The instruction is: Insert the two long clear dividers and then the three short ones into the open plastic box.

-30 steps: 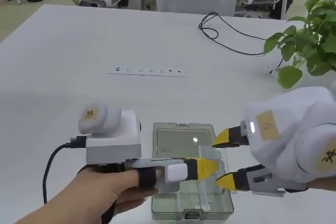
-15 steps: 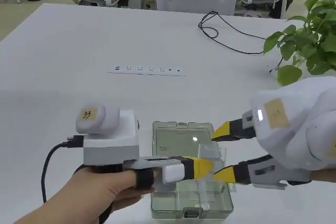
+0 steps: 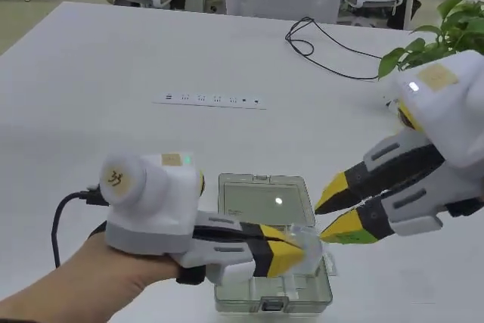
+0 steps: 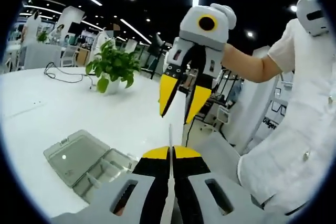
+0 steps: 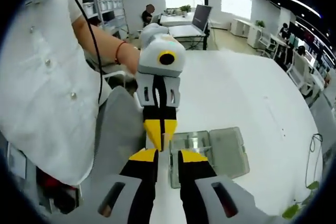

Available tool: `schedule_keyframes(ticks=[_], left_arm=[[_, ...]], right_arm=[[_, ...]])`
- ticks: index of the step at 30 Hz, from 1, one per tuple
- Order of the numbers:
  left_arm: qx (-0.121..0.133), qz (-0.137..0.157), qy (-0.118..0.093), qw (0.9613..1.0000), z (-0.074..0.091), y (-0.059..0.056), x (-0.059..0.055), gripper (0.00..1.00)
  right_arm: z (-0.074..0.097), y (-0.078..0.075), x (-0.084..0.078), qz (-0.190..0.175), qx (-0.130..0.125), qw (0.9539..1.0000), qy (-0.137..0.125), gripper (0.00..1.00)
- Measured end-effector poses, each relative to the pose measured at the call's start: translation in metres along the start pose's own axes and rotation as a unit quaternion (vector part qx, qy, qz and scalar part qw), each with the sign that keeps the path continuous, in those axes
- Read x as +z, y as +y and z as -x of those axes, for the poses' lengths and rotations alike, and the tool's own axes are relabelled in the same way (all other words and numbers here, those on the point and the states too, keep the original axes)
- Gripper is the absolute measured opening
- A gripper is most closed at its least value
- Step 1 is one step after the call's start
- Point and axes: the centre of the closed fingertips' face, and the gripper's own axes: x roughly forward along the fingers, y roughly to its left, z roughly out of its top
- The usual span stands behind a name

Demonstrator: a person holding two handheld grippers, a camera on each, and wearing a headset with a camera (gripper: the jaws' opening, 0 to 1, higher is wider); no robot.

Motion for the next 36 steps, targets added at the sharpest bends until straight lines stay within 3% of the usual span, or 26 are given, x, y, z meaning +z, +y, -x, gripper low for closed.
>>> schedule_keyframes(ticks=[5,14,26,34,36], left_arm=[[-0.018,-0.026,0.001,0.9995,0.0,-0.009,0.002,0.0],[-0.035,-0.048,-0.003,0.9982,0.0,-0.017,0.001,0.0],[-0.032,-0.07,-0.009,0.997,0.001,-0.017,0.003,0.0],[-0.017,-0.076,-0.002,0.997,0.003,-0.01,-0.002,0.0],[-0.012,-0.077,0.0,0.9969,0.004,-0.007,-0.003,0.04]], right_arm=[[-0.006,0.013,-0.001,-0.006,0.05,0.9987,0.009,0.14],[-0.011,0.024,0.001,-0.01,0.078,0.9968,0.011,0.04],[-0.013,0.027,0.001,-0.007,0.089,0.996,0.007,0.03],[-0.016,0.023,0.002,0.003,0.081,0.9967,0.01,0.03],[-0.016,0.021,0.003,0.002,0.077,0.997,0.008,0.03]])
